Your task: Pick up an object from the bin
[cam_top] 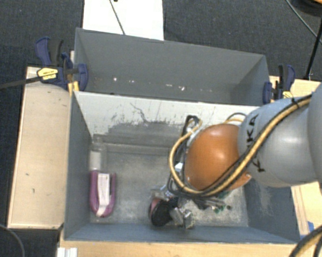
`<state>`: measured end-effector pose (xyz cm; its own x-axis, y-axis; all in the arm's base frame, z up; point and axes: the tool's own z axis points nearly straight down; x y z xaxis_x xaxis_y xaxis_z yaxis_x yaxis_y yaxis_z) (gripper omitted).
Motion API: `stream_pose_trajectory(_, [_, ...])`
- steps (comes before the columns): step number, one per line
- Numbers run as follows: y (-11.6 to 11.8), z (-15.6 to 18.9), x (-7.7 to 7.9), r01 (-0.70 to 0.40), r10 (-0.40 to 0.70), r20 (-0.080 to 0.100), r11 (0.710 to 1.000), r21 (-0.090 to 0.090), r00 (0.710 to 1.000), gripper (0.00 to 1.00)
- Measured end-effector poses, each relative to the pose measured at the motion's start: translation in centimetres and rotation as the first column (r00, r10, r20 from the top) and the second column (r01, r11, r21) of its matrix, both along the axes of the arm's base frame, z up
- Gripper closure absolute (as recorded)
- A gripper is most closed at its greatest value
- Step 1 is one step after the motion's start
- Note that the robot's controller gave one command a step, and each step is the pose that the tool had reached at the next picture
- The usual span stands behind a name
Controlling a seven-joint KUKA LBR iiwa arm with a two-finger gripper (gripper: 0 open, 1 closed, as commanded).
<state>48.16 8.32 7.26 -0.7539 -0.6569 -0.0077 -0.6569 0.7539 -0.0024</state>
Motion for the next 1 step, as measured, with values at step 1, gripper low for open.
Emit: stream_pose_trajectory(1, [-0.62,13.50,-0.30,0.019,-0.019,0.002,1.000,-0.001,1.000,1.00])
